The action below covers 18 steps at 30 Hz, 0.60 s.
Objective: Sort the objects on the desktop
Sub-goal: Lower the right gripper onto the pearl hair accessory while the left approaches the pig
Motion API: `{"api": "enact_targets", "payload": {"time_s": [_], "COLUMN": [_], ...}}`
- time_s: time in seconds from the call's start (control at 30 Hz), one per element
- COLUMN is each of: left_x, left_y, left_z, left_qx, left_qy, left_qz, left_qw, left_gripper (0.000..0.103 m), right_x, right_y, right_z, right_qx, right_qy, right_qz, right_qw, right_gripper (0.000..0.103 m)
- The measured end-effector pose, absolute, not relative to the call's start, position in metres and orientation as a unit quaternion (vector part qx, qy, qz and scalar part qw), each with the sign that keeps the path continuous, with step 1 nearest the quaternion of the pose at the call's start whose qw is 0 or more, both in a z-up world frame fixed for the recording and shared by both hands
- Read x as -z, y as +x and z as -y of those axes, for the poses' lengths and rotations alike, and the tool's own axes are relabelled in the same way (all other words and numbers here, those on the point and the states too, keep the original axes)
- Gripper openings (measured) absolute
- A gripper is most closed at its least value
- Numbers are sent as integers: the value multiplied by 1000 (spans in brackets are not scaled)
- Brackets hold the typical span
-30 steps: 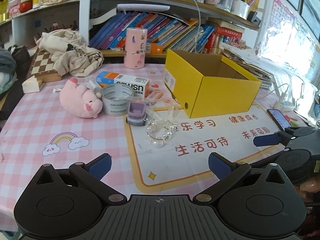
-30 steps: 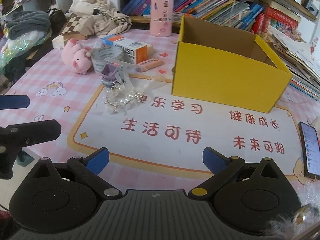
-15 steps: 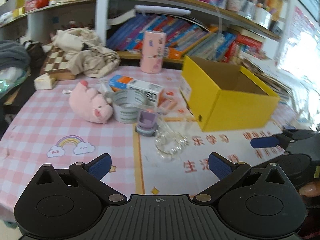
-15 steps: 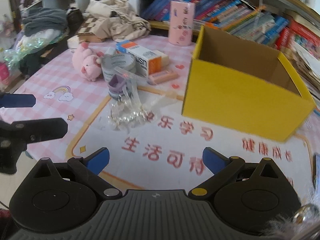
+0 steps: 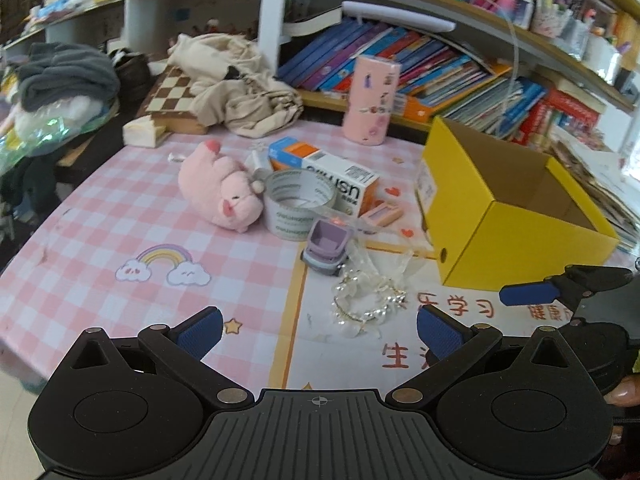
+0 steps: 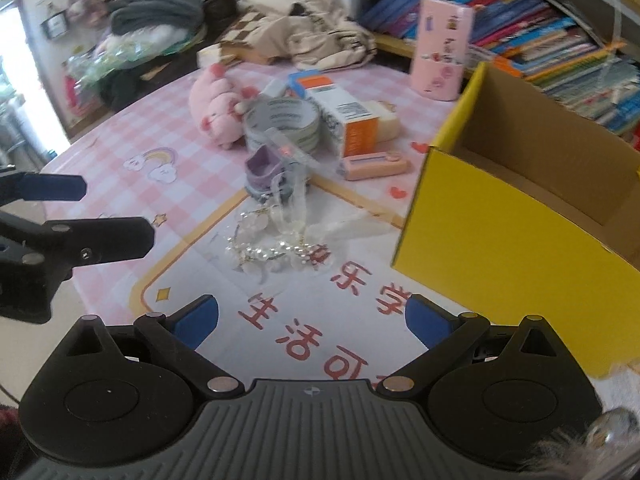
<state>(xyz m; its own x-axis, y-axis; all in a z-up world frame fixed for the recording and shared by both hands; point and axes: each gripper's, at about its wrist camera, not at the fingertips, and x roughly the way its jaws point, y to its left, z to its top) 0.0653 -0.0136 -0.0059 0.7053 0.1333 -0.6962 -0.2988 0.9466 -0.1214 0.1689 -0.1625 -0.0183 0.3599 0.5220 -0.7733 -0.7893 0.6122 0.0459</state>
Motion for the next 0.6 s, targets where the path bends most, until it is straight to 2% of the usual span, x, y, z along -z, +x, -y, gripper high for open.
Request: {"api": "enact_targets", "payload": {"time_s": [0.13, 0.37, 0.6], "left_x": [8, 15, 17], "left_y": [69, 73, 105], "left_z": [17, 15, -13], "left_qx": [-144, -155, -105], "left_qy": [-118, -114, -90], "left_qz": [-378, -397, -401], "left_qw": [907, 897, 906], "left_gripper": [103, 103, 103], "right_x": [23, 34, 33], "right_y": [174, 180, 188], "right_z": [159, 150, 124], "right_qx": [-440, -468, -430], "right_qy": [-176, -174, -186], "right_qz": [-396, -407, -402], "right_qw": [786, 765, 787], "right_gripper": [100, 93, 93]}}
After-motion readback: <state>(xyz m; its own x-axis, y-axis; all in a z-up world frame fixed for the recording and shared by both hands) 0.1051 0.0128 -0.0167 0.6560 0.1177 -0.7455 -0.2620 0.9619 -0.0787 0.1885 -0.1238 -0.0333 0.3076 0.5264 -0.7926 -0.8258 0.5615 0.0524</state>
